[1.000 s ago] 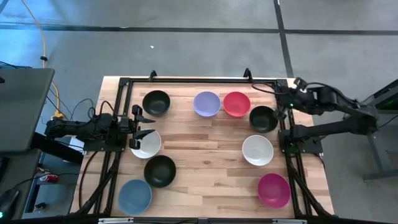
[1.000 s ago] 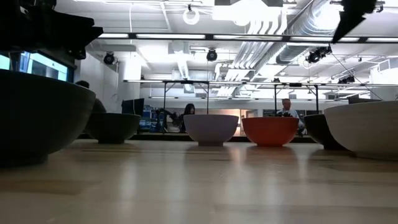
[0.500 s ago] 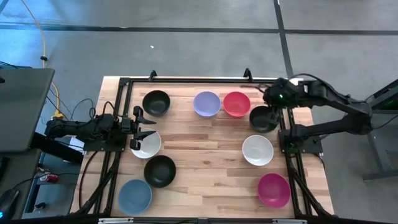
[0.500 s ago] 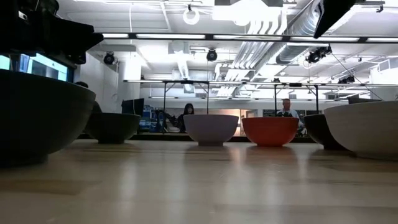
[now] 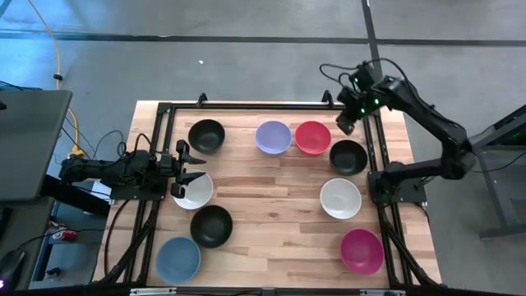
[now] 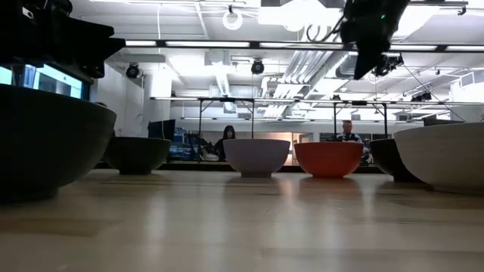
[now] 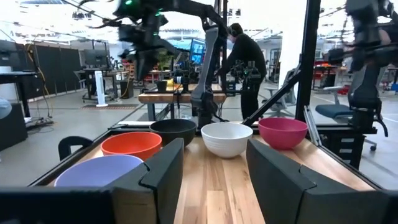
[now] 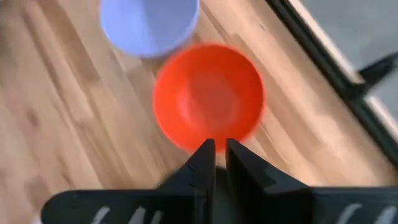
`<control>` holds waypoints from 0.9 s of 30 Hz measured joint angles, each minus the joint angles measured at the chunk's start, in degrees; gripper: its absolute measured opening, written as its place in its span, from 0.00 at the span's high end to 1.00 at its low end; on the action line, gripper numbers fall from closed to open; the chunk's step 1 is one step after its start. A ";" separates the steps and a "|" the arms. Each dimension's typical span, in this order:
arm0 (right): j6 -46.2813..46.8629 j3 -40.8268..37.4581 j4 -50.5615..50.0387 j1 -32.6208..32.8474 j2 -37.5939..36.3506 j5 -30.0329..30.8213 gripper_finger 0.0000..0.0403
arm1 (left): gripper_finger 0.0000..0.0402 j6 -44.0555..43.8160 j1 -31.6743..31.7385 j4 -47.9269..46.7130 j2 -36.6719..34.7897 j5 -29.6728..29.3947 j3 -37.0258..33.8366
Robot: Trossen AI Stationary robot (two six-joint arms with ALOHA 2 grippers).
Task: Nest bowls inside each other
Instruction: Stack the orange bowl on top of the purple bowl
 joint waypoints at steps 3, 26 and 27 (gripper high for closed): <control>1.78 0.00 0.47 -3.79 4.97 -2.54 0.90 | 0.59 0.00 0.00 0.00 0.01 0.00 0.00; 12.41 -0.02 10.09 -2.42 22.41 8.14 0.79 | 0.59 0.22 0.00 -0.04 0.01 -0.04 0.00; 12.59 -0.02 9.73 -2.40 22.41 9.27 0.79 | 0.59 0.20 0.00 -0.04 0.01 -0.04 0.00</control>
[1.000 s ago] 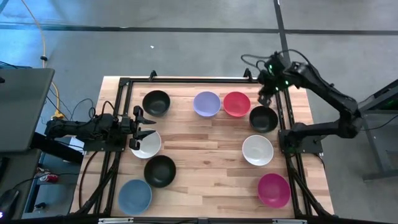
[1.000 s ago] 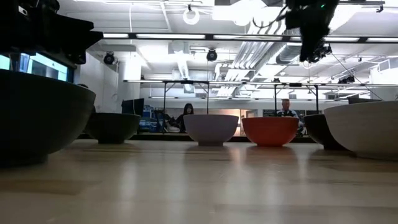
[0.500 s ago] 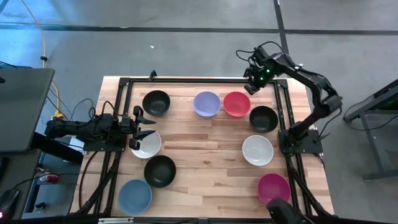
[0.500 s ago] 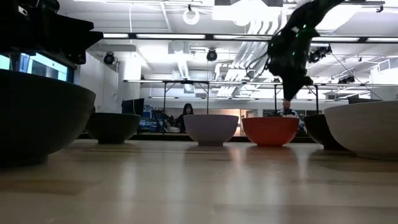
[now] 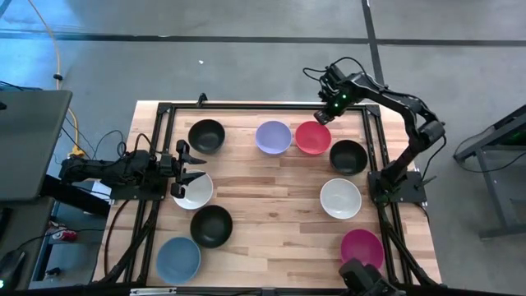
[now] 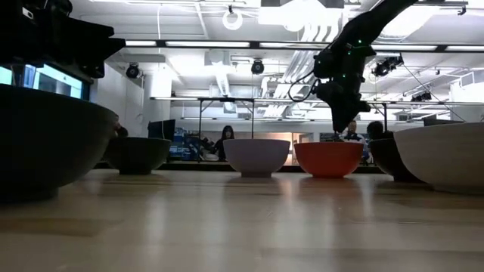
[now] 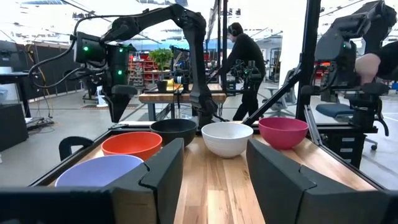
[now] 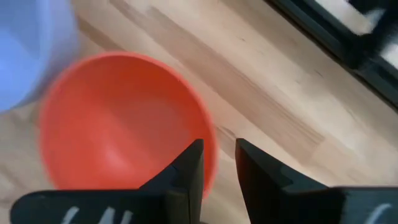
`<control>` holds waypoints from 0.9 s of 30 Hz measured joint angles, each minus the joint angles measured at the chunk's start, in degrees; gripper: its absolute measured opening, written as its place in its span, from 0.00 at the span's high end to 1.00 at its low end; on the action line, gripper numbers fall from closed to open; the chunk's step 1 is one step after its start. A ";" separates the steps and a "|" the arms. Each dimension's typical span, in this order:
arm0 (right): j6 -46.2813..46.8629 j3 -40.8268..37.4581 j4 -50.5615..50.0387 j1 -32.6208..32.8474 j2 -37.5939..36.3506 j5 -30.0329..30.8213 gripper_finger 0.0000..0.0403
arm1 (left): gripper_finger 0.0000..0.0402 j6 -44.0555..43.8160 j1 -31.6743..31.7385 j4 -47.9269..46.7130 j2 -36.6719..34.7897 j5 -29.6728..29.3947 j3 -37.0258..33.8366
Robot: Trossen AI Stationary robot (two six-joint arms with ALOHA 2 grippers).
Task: Nest bowls inside each other
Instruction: Stack the orange bowl on top of the purple bowl
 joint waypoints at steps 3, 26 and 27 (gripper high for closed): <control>1.06 0.00 -1.70 -0.15 0.00 2.22 0.79 | 0.59 0.02 0.00 0.01 -0.01 0.02 0.00; 1.24 -0.02 -5.76 3.98 4.41 4.37 0.79 | 0.59 -2.56 0.00 -0.44 0.00 0.07 0.00; 1.24 -0.02 -5.52 4.02 4.74 4.37 0.79 | 0.59 -2.56 0.00 -0.42 0.00 0.07 0.00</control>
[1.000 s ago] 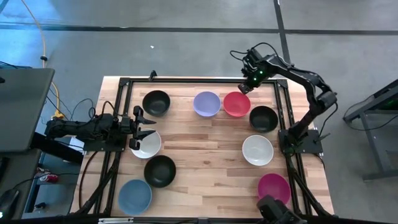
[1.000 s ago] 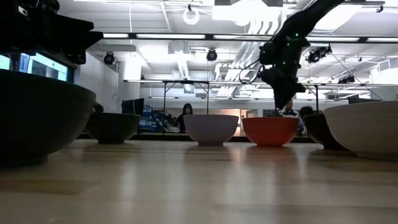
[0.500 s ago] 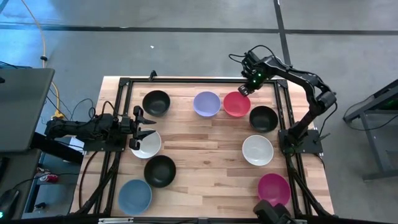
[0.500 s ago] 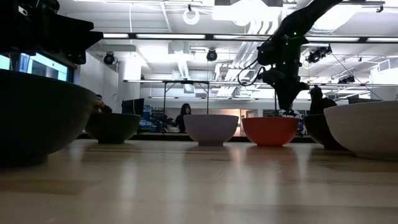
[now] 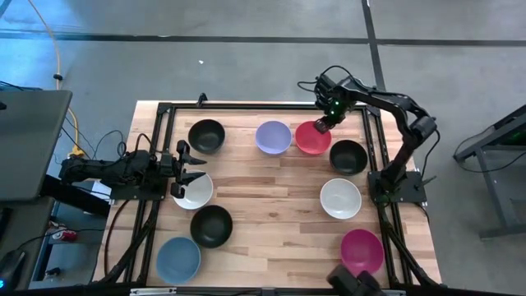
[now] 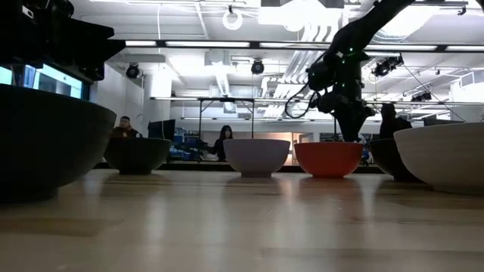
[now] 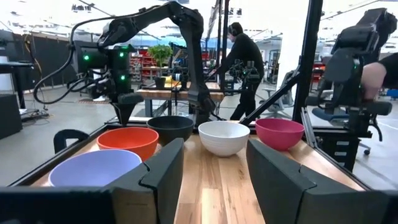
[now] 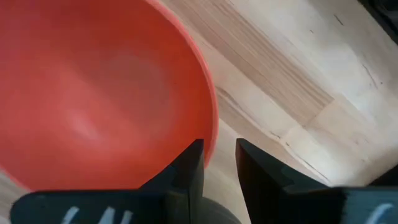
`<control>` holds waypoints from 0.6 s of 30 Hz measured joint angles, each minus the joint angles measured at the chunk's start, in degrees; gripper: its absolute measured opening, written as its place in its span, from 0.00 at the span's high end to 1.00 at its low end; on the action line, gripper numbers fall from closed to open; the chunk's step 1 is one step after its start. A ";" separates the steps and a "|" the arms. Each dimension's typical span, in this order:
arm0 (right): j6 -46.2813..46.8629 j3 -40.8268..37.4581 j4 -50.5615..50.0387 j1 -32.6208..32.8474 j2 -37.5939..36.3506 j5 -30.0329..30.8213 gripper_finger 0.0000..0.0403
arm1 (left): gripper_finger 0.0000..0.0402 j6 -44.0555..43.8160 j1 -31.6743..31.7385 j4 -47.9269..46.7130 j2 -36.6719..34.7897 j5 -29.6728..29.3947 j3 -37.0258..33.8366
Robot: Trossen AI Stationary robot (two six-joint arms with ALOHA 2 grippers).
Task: Nest bowls inside each other
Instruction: Stack the orange bowl on top of the purple bowl
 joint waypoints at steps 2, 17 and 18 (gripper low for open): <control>-0.18 0.00 0.57 0.13 0.59 -0.12 0.79 | 0.59 0.00 0.00 -0.01 -0.01 0.00 0.00; -1.92 -0.02 3.73 0.38 3.50 -0.26 0.92 | 0.59 0.02 0.00 -0.02 -0.01 0.00 0.00; -2.34 -0.02 3.77 0.38 3.50 -0.26 0.96 | 0.59 0.02 0.00 -0.02 -0.01 0.00 0.00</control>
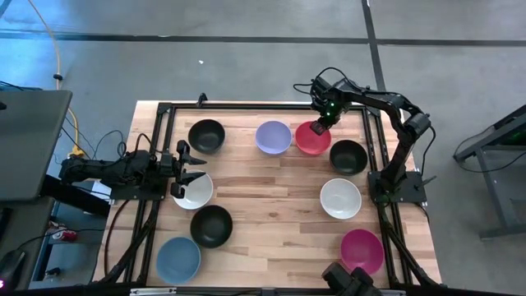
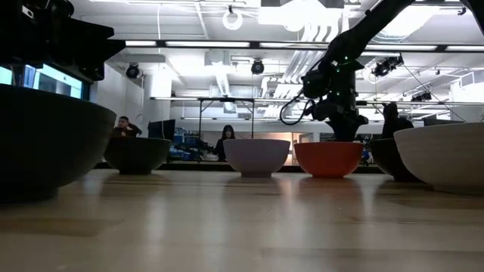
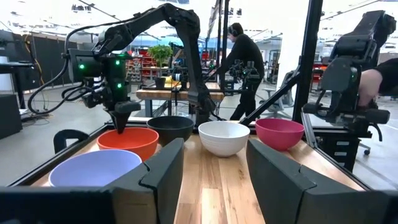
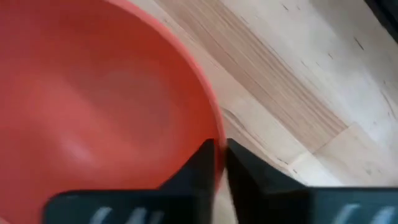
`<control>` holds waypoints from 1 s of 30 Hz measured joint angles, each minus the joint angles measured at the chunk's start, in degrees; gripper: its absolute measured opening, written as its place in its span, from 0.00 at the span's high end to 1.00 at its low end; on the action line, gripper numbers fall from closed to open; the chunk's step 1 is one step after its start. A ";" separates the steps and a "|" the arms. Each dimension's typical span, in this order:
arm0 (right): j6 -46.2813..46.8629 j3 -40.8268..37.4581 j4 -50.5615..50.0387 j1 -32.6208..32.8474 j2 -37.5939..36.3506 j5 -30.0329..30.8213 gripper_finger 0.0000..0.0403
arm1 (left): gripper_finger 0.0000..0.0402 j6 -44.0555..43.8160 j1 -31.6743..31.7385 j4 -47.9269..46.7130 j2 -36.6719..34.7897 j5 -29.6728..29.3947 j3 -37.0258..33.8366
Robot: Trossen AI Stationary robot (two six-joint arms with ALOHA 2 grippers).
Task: Nest bowls inside each other
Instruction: Stack the orange bowl on top of the purple bowl
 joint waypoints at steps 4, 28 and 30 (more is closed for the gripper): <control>-0.52 0.00 -0.54 -0.02 0.00 0.00 0.98 | 0.59 0.00 0.00 0.00 -0.01 0.00 0.00; 2.44 19.31 -11.06 0.39 -0.02 -5.05 1.00 | 0.59 0.02 0.00 0.02 0.01 0.02 0.00; 2.62 20.29 -11.12 1.03 -0.02 -6.14 1.00 | 0.59 0.02 0.01 0.02 0.00 0.02 0.00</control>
